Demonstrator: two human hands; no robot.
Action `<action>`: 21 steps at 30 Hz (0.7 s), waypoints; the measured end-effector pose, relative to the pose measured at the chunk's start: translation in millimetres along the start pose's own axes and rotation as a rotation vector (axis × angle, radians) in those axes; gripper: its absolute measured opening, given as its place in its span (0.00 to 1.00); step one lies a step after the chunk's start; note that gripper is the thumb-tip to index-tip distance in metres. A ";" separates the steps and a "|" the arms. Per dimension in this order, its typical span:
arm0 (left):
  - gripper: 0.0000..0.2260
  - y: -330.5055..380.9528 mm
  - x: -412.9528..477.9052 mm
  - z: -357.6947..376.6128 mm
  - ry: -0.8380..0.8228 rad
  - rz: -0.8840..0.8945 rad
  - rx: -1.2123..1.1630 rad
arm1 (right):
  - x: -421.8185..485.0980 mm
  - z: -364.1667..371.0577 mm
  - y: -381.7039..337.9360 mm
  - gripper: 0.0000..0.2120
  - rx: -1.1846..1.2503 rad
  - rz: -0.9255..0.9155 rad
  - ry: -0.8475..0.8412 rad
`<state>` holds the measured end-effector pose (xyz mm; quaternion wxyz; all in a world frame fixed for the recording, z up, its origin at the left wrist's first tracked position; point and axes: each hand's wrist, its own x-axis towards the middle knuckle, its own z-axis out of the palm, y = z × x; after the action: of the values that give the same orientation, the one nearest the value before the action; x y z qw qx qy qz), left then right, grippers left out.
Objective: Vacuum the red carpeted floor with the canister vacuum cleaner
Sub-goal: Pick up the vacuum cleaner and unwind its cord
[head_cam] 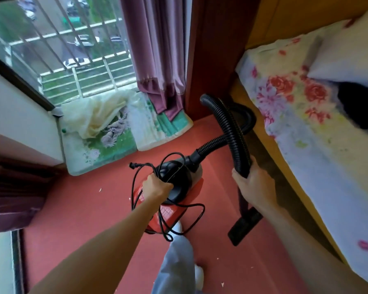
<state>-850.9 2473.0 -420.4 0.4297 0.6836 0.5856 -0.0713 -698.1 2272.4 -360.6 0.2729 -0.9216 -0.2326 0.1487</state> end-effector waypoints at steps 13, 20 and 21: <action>0.17 77.9 89.2 25.1 -0.087 0.103 0.138 | 119.5 -8.8 3.9 0.08 0.193 0.141 0.043; 0.12 125.5 130.2 56.0 -0.129 0.243 0.369 | 165.9 -12.5 36.7 0.11 0.278 0.223 0.073; 0.13 134.3 135.9 62.0 -0.142 0.266 0.432 | 170.9 -13.1 42.3 0.11 0.285 0.243 0.076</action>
<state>-668.7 2539.3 -472.8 0.3195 0.8237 0.4303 -0.1852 -533.3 2322.4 -399.4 0.3894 -0.8998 -0.0857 0.1770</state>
